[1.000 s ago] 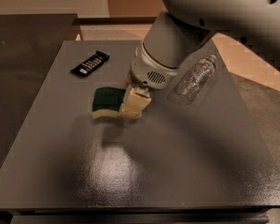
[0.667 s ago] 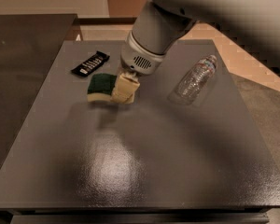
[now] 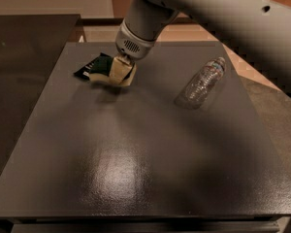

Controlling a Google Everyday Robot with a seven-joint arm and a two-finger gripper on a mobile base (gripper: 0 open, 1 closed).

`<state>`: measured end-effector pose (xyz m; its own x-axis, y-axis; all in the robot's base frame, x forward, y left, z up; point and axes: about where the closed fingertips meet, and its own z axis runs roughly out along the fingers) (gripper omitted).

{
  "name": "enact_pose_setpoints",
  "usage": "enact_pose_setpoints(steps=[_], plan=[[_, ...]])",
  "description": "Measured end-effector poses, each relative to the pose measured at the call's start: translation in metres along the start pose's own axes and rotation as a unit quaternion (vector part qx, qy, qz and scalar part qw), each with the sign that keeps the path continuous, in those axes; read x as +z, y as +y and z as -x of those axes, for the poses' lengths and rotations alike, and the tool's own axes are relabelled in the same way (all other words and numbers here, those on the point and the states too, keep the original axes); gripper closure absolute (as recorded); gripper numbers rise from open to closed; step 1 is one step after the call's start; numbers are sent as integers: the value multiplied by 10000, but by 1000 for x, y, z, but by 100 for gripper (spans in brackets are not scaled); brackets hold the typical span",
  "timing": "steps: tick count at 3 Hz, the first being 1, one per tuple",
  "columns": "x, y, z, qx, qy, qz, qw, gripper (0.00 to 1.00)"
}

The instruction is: Move sponge near rxbar chocolate

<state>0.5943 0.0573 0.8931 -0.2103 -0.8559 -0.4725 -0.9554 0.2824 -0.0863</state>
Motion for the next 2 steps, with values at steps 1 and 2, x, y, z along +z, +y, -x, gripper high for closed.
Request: enact_pose_setpoints(steps=[1,2], plan=[[18,-31,3,261,62,-85,9996,83],[36,-50,1,456,132,-128,9988,60]])
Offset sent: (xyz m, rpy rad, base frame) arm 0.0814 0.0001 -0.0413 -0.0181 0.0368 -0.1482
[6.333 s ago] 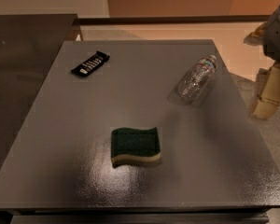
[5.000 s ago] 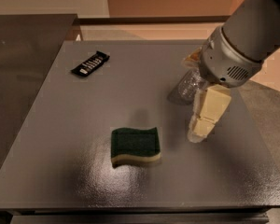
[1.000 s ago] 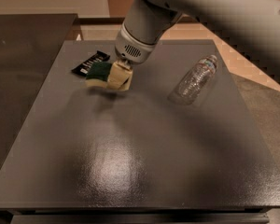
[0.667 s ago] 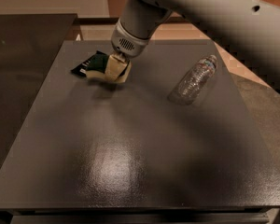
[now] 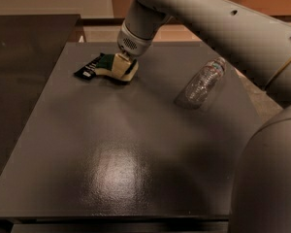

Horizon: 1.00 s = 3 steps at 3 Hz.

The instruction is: Move sponge near rxbar chocolate

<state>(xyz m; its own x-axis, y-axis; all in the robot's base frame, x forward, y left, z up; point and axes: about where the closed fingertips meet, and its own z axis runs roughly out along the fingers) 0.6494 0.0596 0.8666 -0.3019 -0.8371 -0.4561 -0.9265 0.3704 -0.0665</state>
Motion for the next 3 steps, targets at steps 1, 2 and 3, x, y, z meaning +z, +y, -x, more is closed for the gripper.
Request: enact_pose_setpoints(steps=[1,2,3], plan=[[10,-12,-5,134,-10,-30,9999,36],[16,-19,-9,209,-16,-45,9998,5],[16,-16,-8,181,-7,-30,9998,0]])
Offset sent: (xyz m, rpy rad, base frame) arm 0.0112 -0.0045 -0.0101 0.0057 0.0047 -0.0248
